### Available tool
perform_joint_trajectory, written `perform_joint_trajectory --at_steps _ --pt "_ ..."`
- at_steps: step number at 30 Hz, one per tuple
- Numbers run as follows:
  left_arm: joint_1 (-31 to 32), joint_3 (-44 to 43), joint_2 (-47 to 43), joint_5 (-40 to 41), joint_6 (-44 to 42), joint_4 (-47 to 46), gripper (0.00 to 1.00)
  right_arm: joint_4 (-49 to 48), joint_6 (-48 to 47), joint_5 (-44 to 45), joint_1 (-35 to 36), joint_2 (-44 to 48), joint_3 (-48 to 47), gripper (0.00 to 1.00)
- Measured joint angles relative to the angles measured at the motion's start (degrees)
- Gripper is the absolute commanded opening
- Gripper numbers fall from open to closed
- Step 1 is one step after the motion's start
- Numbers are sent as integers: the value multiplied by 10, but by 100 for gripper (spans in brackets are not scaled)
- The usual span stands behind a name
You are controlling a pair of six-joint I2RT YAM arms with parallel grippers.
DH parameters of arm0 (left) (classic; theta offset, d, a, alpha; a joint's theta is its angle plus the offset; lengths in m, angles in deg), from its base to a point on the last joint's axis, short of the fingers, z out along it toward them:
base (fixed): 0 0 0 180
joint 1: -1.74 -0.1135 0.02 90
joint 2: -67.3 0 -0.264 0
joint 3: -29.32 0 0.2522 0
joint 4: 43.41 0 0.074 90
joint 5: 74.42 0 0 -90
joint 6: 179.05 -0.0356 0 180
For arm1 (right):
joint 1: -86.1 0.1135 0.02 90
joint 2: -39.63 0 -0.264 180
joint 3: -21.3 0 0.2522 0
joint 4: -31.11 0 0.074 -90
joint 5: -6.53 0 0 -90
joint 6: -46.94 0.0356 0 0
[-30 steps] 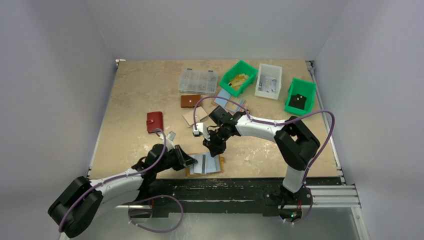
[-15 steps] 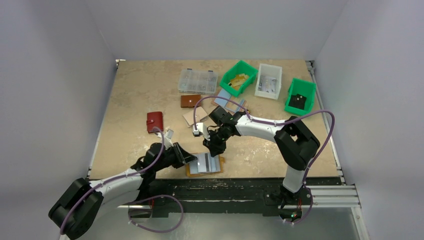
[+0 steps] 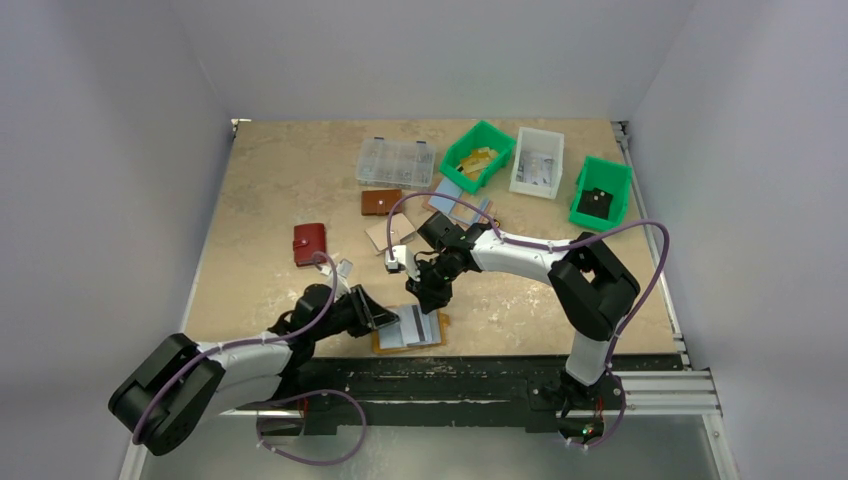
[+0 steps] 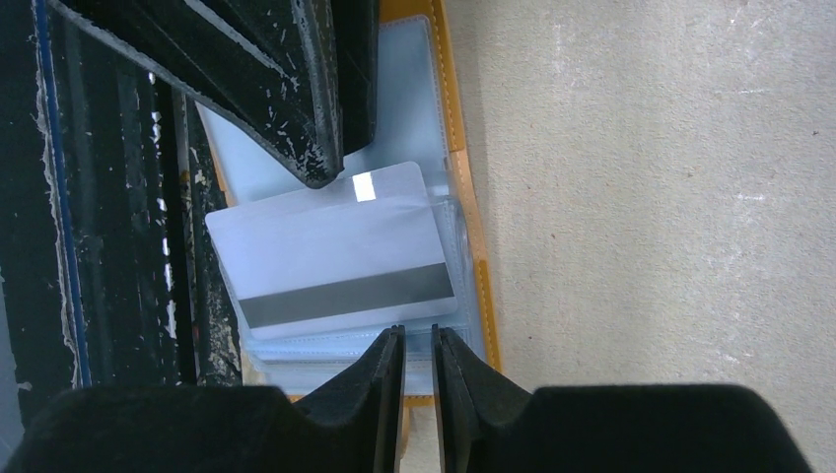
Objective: Take the credit cards out of the card holder
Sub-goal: Remove the credit card from the card holder.
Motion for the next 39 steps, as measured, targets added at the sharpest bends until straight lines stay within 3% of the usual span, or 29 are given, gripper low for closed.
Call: perform_joint_trajectory --at_steps 7,20,25,30,39 --pt "0 0 12 -11 6 -35 30 1 0 0 0 -1 -1 25" --pt "0 0 133 -30 22 -146 28 4 0 -2 0 -3 -3 25" --pt "0 0 153 -34 26 -176 21 5 0 -1 1 -4 -5 25" --pt "0 0 165 -37 30 -193 0 6 -1 1 3 -4 -5 25" --pt "0 1 173 -43 36 -215 0 7 -1 4 3 -4 -6 25"
